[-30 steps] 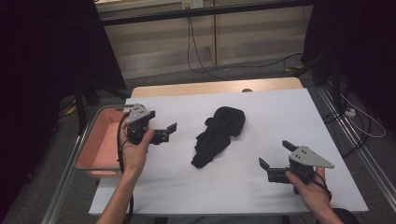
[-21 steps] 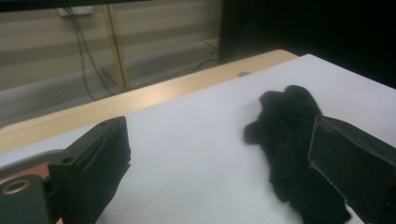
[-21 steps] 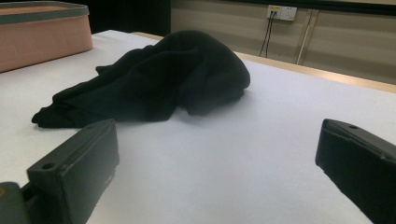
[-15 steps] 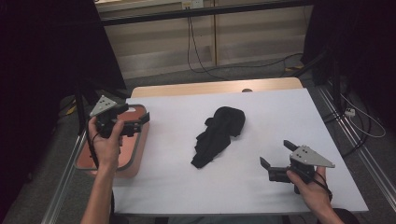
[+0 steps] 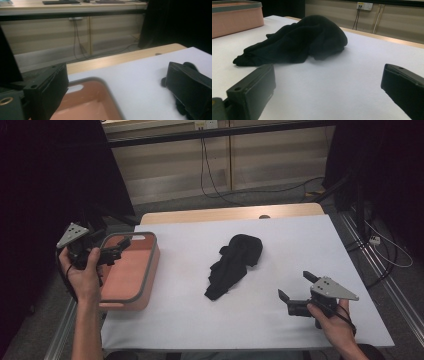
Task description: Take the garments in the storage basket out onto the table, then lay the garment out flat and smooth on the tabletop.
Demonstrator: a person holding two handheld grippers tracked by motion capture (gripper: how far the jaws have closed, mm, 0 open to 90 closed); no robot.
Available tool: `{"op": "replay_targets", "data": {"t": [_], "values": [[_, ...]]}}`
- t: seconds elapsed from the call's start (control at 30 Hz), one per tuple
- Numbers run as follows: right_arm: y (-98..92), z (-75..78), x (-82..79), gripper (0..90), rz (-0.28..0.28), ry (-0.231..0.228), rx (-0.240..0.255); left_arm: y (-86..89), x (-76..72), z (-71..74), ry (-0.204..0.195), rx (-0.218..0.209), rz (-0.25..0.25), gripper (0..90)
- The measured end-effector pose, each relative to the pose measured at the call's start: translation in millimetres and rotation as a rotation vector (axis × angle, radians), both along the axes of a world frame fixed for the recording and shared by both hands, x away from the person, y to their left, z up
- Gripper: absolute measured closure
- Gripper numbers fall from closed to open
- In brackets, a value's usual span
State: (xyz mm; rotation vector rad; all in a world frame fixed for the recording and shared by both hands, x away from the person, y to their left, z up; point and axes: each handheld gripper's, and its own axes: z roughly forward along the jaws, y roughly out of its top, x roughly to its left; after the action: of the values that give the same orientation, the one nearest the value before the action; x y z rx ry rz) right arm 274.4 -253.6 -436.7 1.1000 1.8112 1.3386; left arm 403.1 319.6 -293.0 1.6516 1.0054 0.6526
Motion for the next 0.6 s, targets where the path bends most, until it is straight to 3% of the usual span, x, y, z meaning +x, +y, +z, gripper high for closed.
{"op": "replay_targets", "data": {"t": [0.07, 0.1, 0.13, 0.3, 0.47, 0.6], "values": [[0.0, -0.1, 0.0, 0.0, 0.000, 0.000, -0.002, 8.2, -1.3, 0.9, 0.001, 0.004, 0.012, 4.7], [-0.2, 0.1, -0.1, 0.0, -0.002, 0.001, 0.000, 10.1, -2.1, 0.4, -0.006, -0.021, 0.025, 4.5], [-0.3, 0.3, -0.1, 0.0, -0.005, 0.001, 0.001, 13.2, -2.4, 0.3, -0.002, -0.019, 0.024, 4.4], [0.9, 0.0, 1.6, 0.0, -0.005, 0.003, -0.006, 14.6, -0.7, -2.2, -0.002, -0.024, 0.022, 4.4], [0.3, 0.0, 2.3, 0.0, -0.010, 0.005, -0.001, 3.5, 0.1, -4.1, 0.017, -0.019, 0.019, 4.4], [1.0, -0.2, 3.5, 0.0, -0.005, 0.008, 0.002, -14.9, 1.1, -4.7, 0.030, 0.023, -0.027, 4.4]]}}
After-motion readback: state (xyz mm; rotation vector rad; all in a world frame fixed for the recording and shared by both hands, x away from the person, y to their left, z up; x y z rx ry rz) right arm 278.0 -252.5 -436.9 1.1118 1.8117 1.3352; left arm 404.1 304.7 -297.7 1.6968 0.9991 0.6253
